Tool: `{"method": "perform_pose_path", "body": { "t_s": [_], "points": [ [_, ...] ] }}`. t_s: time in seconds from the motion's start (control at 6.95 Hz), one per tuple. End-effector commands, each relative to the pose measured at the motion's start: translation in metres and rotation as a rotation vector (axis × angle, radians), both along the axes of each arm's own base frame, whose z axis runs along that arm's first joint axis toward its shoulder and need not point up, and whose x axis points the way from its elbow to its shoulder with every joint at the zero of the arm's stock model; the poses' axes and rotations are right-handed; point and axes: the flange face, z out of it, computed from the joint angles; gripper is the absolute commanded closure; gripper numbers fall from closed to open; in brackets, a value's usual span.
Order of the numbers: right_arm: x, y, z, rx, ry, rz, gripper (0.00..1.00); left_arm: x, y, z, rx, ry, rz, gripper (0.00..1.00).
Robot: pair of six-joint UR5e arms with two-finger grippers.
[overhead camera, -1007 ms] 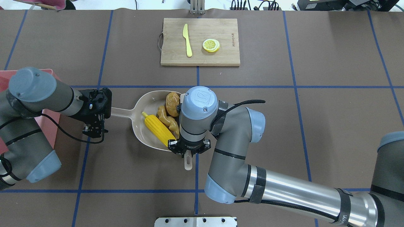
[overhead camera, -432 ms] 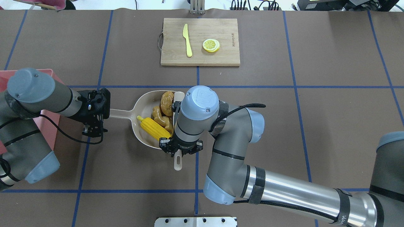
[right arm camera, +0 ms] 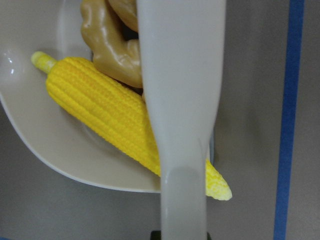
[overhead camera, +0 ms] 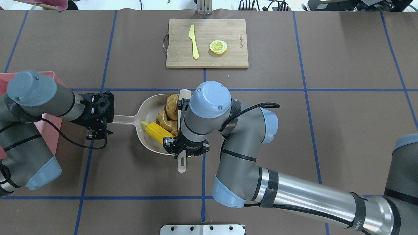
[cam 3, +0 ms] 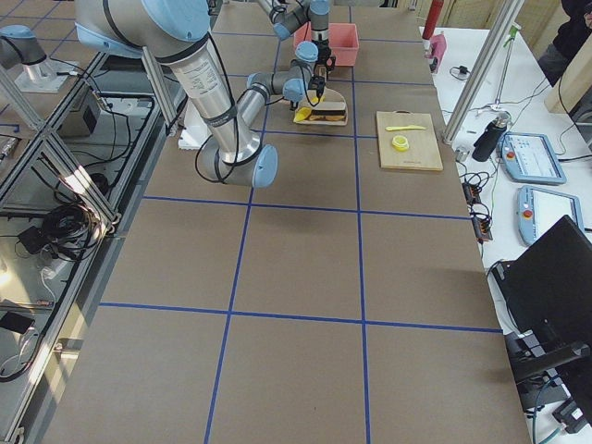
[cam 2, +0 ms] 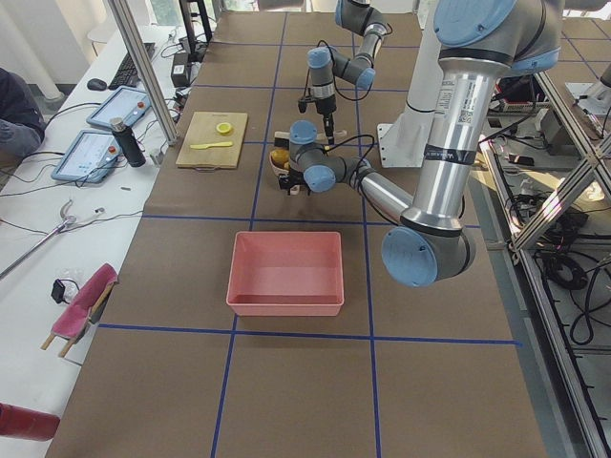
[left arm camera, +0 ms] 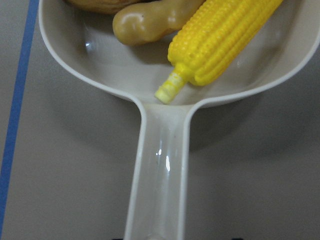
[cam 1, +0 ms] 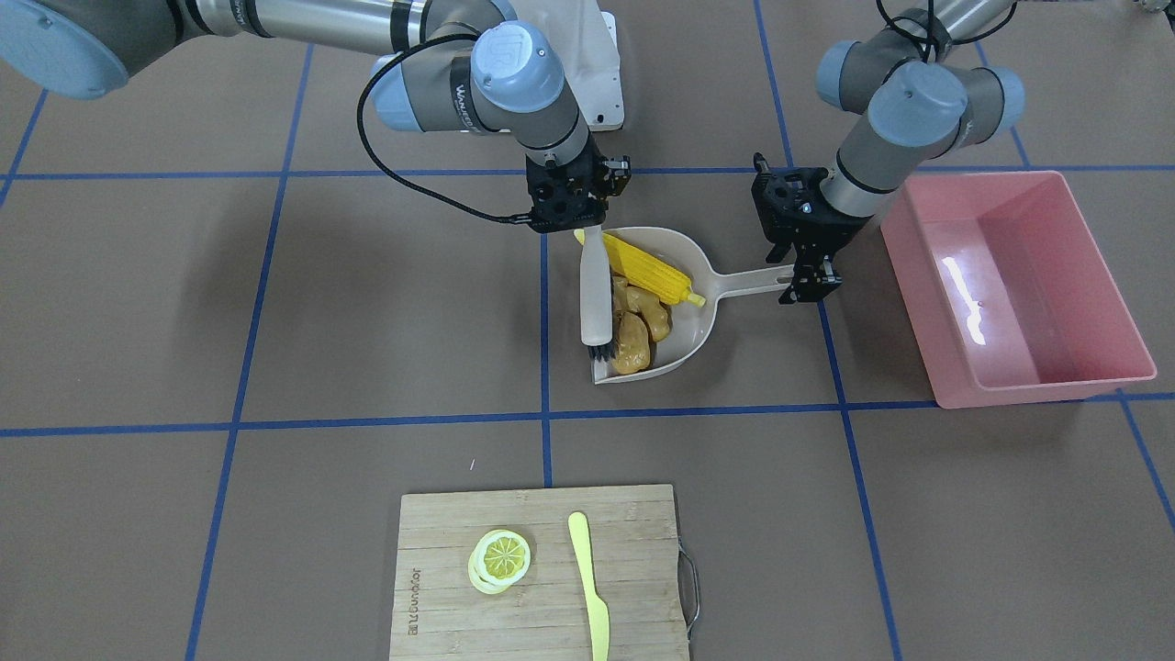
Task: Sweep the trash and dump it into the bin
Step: 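Sweep the corn, ginger and potato into the dustpan with the right gripper's brush, then lift the loaded dustpan toward the pink bin while the right gripper withdraws the brush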
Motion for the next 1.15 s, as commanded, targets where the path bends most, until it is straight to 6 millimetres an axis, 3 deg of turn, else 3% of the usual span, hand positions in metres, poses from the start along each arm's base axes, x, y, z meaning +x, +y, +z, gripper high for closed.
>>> {"method": "perform_pose_path", "body": {
  "t_s": [0.0,0.14,0.43,0.58,0.86,1.01],
  "points": [
    [0.035,-0.012,-0.024,-0.008,-0.059,0.017,1.00,-0.001,0.001,-0.002,0.003,0.005,0.006,1.00],
    [0.066,-0.029,-0.034,-0.020,-0.090,0.021,1.00,-0.001,0.001,-0.002,0.004,0.006,0.007,1.00],
    [0.149,-0.069,-0.009,-0.067,-0.076,0.084,1.00,-0.001,0.001,-0.002,0.008,0.007,0.008,1.00],
    [0.188,-0.072,0.005,-0.075,-0.053,0.116,1.00,-0.001,0.000,-0.004,0.022,0.026,0.004,1.00],
    [0.261,-0.080,0.065,-0.044,0.001,0.163,1.00,-0.010,0.005,-0.013,0.019,0.084,-0.026,1.00],
    [0.290,-0.078,0.085,-0.012,0.050,0.153,1.00,-0.027,0.014,-0.020,0.028,0.141,-0.055,1.00]
  ]
}}
